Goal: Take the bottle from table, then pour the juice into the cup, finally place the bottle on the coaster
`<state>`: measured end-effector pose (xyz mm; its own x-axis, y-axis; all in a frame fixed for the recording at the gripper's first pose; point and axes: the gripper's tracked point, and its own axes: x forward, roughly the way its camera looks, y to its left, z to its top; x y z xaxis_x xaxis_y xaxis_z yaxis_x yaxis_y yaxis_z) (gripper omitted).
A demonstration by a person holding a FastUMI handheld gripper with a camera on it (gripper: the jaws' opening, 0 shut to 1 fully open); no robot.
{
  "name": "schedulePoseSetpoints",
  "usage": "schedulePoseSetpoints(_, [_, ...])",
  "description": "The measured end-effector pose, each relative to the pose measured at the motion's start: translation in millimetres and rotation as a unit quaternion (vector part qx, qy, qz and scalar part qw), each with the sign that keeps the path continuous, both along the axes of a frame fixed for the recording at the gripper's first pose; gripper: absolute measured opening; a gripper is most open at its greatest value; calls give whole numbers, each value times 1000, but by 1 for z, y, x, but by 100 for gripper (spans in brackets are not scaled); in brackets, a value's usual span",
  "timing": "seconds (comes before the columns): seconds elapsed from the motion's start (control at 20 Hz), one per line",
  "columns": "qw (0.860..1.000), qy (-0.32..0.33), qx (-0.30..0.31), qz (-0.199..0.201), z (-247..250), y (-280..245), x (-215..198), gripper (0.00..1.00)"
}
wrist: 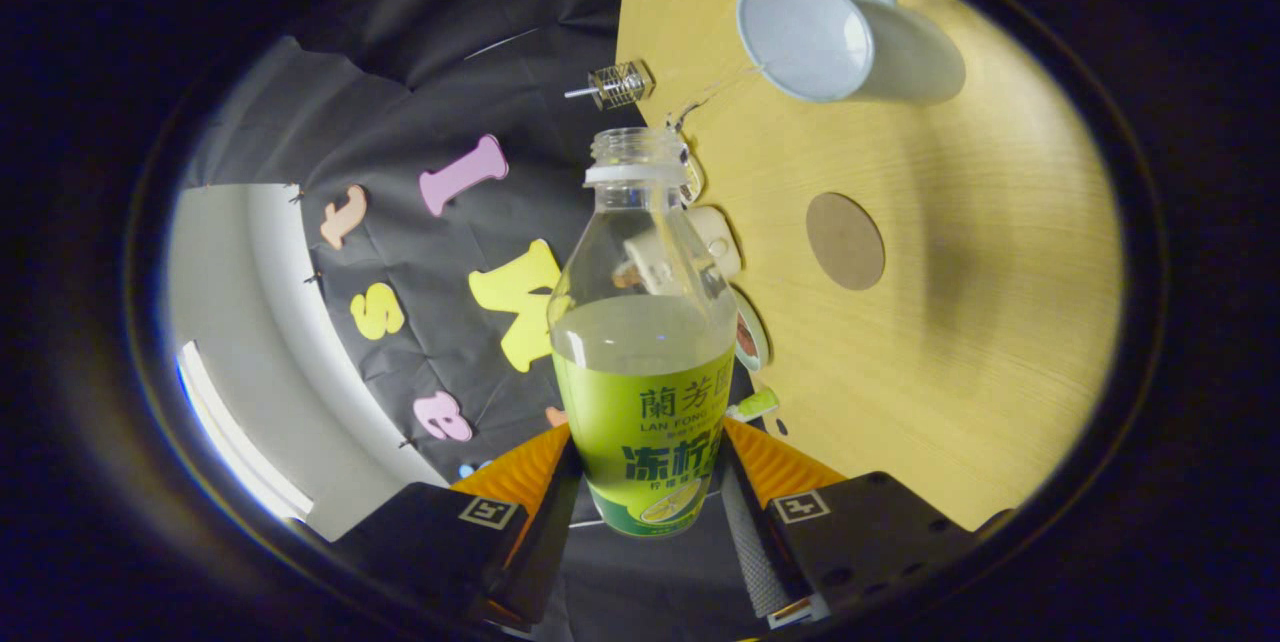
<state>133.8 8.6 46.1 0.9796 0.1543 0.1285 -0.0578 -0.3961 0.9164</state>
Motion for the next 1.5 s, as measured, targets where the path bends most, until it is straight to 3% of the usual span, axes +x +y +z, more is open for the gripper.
schedulePoseSetpoints(1.5, [992, -53, 109, -42, 23, -30, -1, 77])
